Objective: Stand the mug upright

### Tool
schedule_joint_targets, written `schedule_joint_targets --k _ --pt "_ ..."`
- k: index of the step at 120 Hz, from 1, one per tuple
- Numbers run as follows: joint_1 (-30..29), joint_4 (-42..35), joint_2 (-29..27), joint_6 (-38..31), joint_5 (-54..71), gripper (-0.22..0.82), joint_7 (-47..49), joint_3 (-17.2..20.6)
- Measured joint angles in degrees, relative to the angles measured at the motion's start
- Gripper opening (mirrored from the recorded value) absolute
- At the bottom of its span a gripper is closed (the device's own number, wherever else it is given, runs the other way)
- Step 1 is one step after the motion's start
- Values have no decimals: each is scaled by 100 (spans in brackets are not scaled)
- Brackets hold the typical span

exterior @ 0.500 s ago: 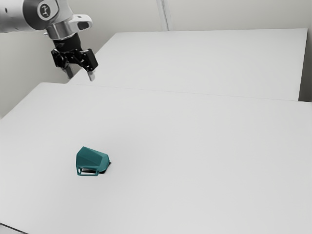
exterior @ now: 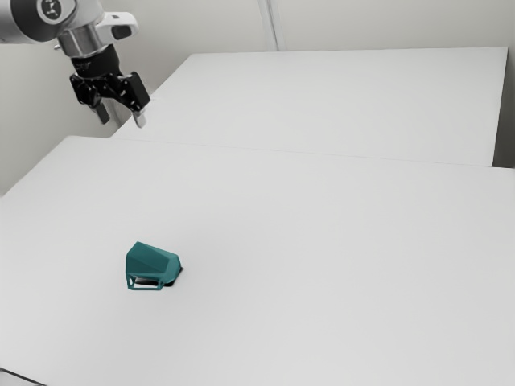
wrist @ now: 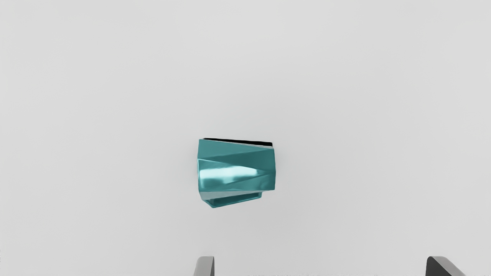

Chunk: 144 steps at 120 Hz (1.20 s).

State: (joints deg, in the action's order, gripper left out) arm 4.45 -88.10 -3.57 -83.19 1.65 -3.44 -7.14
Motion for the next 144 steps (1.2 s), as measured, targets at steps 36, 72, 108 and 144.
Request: schedule_joint_targets --k 36,72,108,144 --pt "-858 -760 -462 -237 -523 60 -212 -120" --pt "-1306 -1897 -963 -1172 -1446 60 -811 -147" --pt "-1687 -3021 -1089 -2099 -2612 60 -1682 -265" --pt "-2025 -3985 -1076 -2593 -3830 60 -2605 -389"
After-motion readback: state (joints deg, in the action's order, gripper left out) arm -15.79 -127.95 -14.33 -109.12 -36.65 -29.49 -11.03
